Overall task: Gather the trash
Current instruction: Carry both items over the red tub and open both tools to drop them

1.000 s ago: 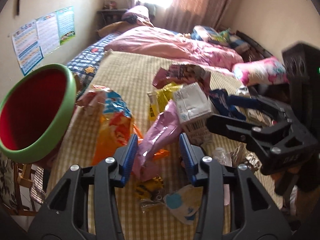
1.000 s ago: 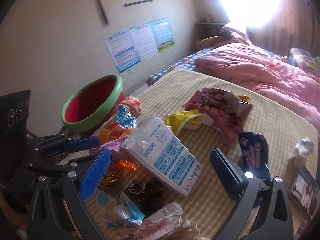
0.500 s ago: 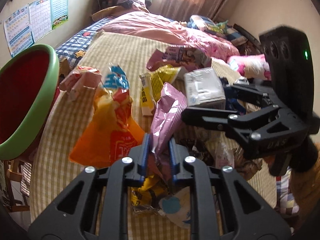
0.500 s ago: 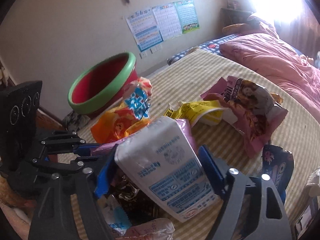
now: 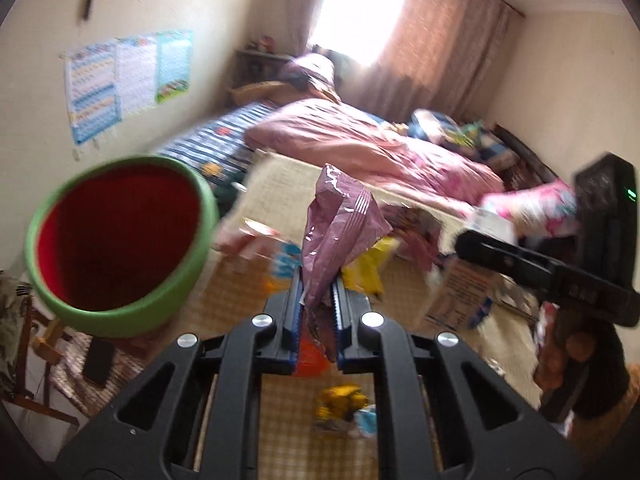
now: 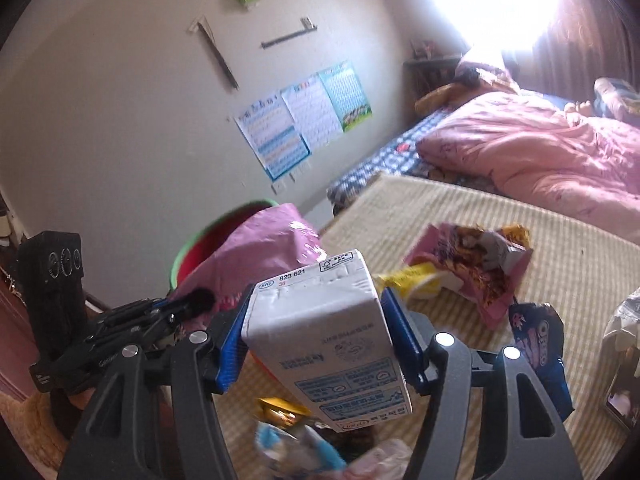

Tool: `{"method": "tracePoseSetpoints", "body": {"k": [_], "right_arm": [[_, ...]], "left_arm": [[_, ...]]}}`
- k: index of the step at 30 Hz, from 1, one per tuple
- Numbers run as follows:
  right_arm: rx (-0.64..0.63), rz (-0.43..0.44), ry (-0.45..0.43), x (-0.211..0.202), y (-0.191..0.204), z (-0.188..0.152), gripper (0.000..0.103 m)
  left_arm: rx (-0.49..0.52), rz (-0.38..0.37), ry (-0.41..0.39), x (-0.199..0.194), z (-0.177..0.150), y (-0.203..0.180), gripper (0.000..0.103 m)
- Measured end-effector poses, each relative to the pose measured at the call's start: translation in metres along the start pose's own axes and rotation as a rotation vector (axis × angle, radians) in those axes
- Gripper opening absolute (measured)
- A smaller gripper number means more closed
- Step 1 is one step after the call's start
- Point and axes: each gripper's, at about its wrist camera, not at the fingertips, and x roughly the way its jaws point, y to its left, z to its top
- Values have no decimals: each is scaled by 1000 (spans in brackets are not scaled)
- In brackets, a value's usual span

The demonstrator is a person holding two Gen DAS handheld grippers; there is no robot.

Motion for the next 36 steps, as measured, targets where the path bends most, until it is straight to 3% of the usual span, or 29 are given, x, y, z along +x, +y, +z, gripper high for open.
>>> {"method": "tracePoseSetpoints", "body": {"k": [6,11,21,36], "right_arm": [[-7,49,-23,17,35,15,60],[-14,62,-22,44,63,32,60],[-20,76,-29,98,106,58,61],[78,62,9,179,120,68,61]], "left_arm": [[-52,124,-12,-11,4,45,12],[-82,181,-19,-17,13,86,12],[-80,171,-36,-6,44,139,12],[-87,137,47,33,47,191,12]]}}
